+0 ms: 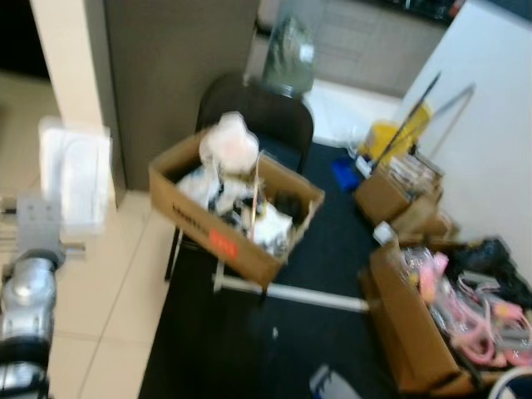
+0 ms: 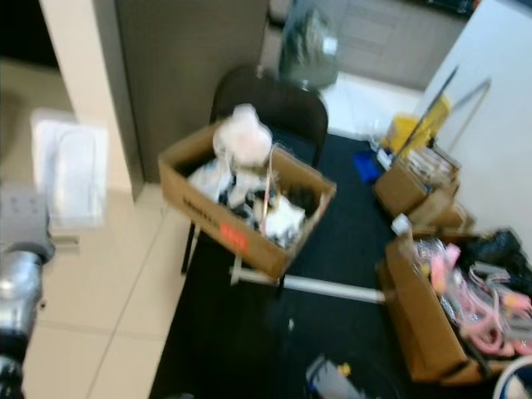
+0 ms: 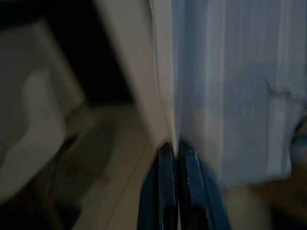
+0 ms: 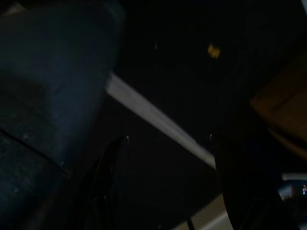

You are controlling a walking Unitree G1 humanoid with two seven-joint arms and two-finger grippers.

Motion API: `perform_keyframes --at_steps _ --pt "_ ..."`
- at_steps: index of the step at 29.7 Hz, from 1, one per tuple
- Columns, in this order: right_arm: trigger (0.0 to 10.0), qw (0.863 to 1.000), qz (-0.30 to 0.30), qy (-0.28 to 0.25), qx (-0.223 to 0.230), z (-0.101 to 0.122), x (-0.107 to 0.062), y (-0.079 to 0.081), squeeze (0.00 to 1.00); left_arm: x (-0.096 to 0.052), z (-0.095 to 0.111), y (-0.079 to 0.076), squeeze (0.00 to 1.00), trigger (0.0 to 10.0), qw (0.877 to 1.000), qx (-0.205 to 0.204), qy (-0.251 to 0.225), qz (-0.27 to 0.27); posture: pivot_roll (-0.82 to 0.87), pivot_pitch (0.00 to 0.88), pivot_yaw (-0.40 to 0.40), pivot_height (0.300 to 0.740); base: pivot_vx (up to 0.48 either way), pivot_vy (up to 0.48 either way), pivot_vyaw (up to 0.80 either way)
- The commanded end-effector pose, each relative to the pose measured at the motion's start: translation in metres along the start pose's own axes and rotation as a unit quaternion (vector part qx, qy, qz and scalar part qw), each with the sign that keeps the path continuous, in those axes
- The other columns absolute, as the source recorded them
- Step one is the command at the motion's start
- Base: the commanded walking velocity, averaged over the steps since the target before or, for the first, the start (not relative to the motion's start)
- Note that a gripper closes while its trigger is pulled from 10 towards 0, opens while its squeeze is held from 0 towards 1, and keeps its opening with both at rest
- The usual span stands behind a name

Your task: Picking trash to rubbish bin

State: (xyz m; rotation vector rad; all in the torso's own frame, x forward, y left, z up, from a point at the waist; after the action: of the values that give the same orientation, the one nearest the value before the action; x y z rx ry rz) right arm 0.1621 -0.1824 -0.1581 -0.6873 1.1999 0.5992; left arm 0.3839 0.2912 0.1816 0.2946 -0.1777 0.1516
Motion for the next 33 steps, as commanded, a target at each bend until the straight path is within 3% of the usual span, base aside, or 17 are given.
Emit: perform_keyframes --at_steps 1,2,3,4,6,11,17,22,23,25,29,33 --pt "10.0 1.000 0.001 0.015 0.011 -0.013 -0.001 0.000 0.00 -0.005 -0.004 -0.045 0.00 10.0 0.997 0.005 0.005 -0.074 0.25 0.000 -0.126 0.740 0.394 0.000 0.00" --pt "10.0 1.000 0.001 0.014 0.011 -0.012 -0.001 0.000 0.00 -0.006 0.001 -0.057 0.00 10.0 0.995 0.008 -0.005 -0.095 0.25 0.000 -0.126 0.740 0.390 0.000 0.00" --pt "10.0 1.000 0.001 0.014 0.011 -0.012 -0.001 0.000 0.00 -0.006 0.001 -0.057 0.00 10.0 0.995 0.008 -0.005 -0.095 0.25 0.000 -0.126 0.740 0.390 0.000 0.00" --pt "10.0 1.000 0.001 0.013 0.009 -0.010 -0.001 0.001 0.00 -0.010 0.004 -0.091 0.00 10.0 0.989 0.005 -0.012 -0.148 0.25 0.000 -0.126 0.740 0.394 0.000 0.00" --pt "10.0 1.000 0.001 0.013 0.009 -0.010 -0.001 0.001 0.00 -0.012 0.004 -0.100 0.00 10.0 0.987 0.002 -0.011 -0.160 0.25 0.000 -0.126 0.740 0.394 0.000 0.00" --pt "10.0 1.000 0.002 0.013 0.009 -0.010 0.000 0.002 0.00 -0.030 -0.001 -0.141 0.00 10.0 0.974 0.012 0.007 -0.228 0.25 0.000 -0.117 0.740 0.391 0.000 0.00" --pt "10.0 1.000 0.004 0.015 0.011 -0.011 0.000 0.005 0.00 -0.038 -0.006 -0.152 0.00 10.0 0.965 0.020 0.016 -0.260 0.25 0.000 -0.104 0.740 0.391 0.000 0.00" --pt "10.0 1.000 0.008 0.017 0.012 -0.013 0.001 0.010 0.00 -0.045 -0.007 -0.163 0.00 10.0 0.953 0.030 0.012 -0.301 0.25 0.000 -0.097 0.740 0.000 0.000 0.00" --pt "10.0 1.000 0.009 0.018 0.013 -0.014 0.001 0.012 0.00 -0.051 -0.006 -0.173 0.00 10.0 0.942 0.031 0.009 -0.335 0.25 0.000 -0.092 0.740 0.000 0.000 0.00" --pt "10.0 1.000 0.009 0.018 0.013 -0.014 0.001 0.012 0.00 -0.053 -0.005 -0.177 0.00 10.0 0.937 0.030 0.008 -0.349 0.25 0.000 -0.092 0.740 0.000 0.000 0.00" --pt "10.0 1.000 0.015 0.024 0.012 -0.016 0.001 0.015 0.00 -0.066 -0.004 -0.198 0.00 10.0 0.912 0.026 0.012 -0.409 0.25 0.000 -0.092 0.740 0.000 0.000 -0.34" --pt "10.0 0.999 0.015 0.031 0.015 -0.020 0.001 0.015 0.00 -0.070 -0.008 -0.204 0.00 10.0 0.905 0.035 0.016 -0.423 0.23 0.000 -0.089 0.740 0.000 0.000 -0.76"
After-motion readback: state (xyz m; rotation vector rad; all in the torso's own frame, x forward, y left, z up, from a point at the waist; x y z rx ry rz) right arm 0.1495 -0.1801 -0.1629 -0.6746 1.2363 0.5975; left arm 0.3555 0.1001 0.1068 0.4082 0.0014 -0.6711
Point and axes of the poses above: a point about 5 cm out from each wrist's last joint towards the gripper, its own x axis pointing out of the wrist towards the gripper, its own z axis along the axis of the wrist's last joint, y = z × x, the point moved 6 cm from there along x, pointing out of the wrist towards the gripper, and after that the axes turned 8 degrees about -x, right-handed, at the moved point
